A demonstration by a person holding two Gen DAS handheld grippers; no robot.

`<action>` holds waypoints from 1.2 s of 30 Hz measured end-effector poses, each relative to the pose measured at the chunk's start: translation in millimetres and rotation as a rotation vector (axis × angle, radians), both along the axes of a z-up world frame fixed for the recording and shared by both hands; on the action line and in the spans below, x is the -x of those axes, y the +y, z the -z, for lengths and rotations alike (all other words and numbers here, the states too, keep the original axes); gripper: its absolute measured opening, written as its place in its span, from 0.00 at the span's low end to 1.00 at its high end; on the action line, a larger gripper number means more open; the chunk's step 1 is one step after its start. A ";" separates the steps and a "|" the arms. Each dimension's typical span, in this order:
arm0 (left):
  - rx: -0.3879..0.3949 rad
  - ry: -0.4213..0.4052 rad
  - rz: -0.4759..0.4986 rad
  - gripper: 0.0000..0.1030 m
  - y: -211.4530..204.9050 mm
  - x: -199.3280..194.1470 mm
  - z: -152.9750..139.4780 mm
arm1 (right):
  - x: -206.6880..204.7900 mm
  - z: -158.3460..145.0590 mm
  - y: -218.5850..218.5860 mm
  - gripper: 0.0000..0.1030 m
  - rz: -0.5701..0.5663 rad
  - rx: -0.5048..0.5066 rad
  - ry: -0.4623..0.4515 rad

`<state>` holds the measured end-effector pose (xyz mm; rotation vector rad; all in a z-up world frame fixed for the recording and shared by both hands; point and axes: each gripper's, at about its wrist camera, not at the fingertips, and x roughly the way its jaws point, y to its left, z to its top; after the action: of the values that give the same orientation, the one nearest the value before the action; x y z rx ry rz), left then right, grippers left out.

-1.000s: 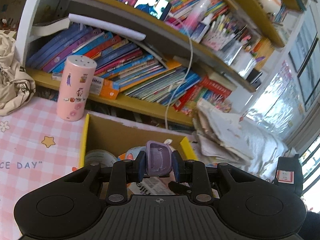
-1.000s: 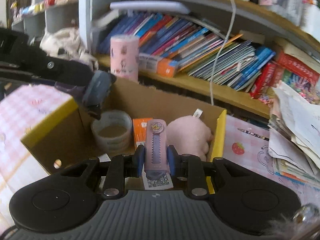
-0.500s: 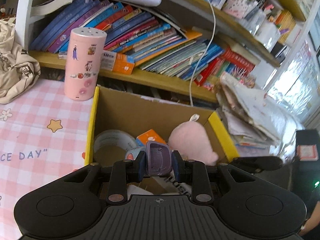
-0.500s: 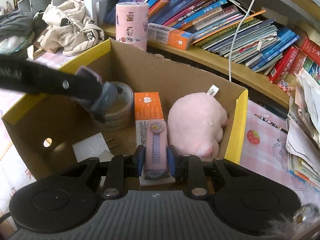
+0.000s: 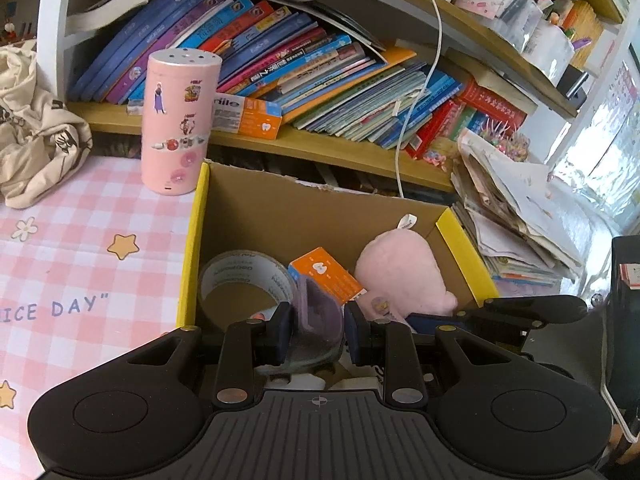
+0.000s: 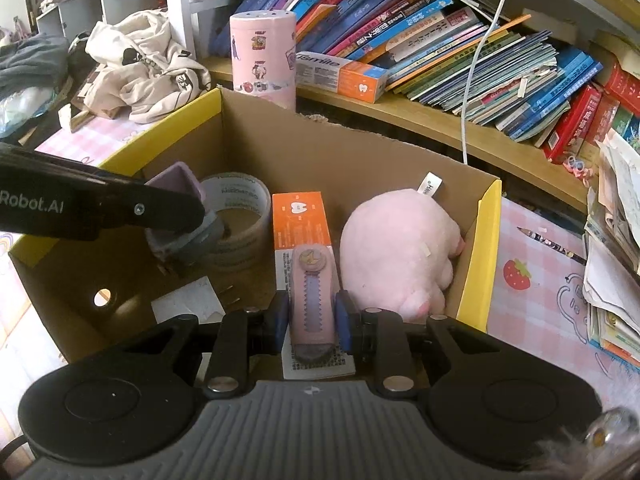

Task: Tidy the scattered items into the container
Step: 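Lower both tools into the yellow box and open their fingers, then lift both tools out of the yellow box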

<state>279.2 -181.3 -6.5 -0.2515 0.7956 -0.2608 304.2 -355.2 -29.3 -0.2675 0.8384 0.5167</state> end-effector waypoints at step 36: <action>-0.194 -0.251 -0.088 0.82 -11.8 94.5 -41.4 | 80.7 -40.5 -35.1 0.73 0.184 -0.028 -0.251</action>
<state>184.7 -193.1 34.9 -0.0685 0.5549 -0.1278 223.5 -390.3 11.2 -0.2219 0.6037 0.3146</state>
